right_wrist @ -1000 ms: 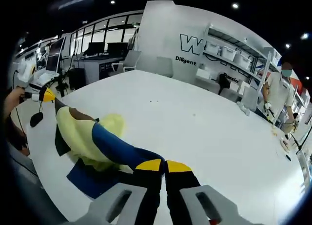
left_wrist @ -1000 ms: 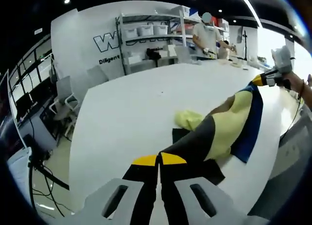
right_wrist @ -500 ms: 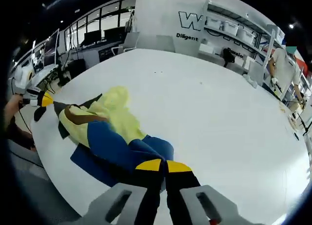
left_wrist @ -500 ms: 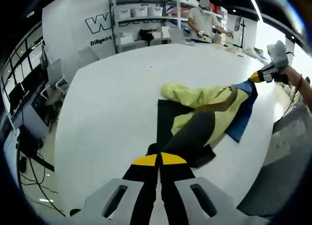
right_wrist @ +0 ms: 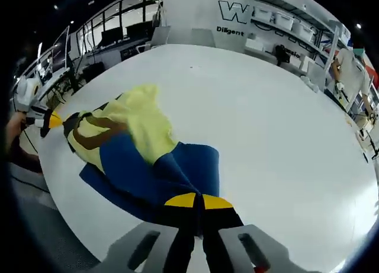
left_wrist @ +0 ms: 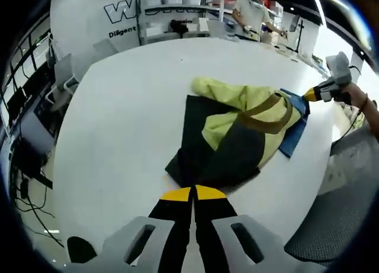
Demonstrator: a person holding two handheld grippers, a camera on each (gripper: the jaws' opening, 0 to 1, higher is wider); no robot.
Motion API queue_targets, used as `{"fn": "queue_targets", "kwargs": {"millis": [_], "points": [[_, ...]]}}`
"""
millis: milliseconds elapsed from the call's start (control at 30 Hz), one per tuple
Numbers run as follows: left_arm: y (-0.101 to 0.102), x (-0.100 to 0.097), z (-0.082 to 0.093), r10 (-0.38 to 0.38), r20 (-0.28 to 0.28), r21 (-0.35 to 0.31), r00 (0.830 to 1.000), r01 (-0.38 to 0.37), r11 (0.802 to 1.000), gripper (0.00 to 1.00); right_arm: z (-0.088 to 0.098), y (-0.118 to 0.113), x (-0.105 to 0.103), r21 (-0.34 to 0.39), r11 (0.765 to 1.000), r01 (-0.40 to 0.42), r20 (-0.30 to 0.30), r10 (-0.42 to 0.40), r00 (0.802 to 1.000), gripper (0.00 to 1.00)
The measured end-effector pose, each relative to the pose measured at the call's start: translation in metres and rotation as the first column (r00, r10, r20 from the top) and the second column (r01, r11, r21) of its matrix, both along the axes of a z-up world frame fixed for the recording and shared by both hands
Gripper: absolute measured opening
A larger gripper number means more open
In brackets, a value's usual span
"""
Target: Fold the garment on the visible template until the final outline fits inside the template.
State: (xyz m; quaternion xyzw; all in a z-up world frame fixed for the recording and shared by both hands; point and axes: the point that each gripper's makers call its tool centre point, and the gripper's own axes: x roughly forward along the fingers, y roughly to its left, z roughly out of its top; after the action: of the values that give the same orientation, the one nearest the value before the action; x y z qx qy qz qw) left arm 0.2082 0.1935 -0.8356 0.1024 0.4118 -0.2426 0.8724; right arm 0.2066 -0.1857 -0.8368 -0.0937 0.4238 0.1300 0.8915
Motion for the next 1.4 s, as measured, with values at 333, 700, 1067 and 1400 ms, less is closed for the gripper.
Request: {"fn": "queue_targets", "kwargs": {"millis": [333, 700, 1067, 1400], "points": [[0.001, -0.004, -0.018, 0.030, -0.049, -0.010, 0.998, -0.031, 0.999, 0.00, -0.014, -0.001, -0.005, 0.002, 1.000, -0.002, -0.042, 0.002, 0.999, 0.00], [0.000, -0.003, -0.014, 0.033, -0.028, -0.019, 0.999, -0.033, 0.999, 0.00, -0.001, 0.007, 0.002, 0.023, 1.000, -0.017, 0.023, 0.016, 1.000, 0.03], [-0.007, 0.005, 0.017, -0.014, 0.084, -0.051, 0.996, 0.019, 0.999, 0.28, 0.038, 0.049, 0.005, 0.165, 0.973, -0.162, 0.136, 0.140, 0.981, 0.46], [-0.030, 0.004, 0.006, -0.140, 0.071, -0.045, 0.988, 0.143, 0.989, 0.36, 0.031, 0.069, -0.003, 0.163, 0.950, -0.267, 0.112, 0.251, 0.961, 0.46]]}}
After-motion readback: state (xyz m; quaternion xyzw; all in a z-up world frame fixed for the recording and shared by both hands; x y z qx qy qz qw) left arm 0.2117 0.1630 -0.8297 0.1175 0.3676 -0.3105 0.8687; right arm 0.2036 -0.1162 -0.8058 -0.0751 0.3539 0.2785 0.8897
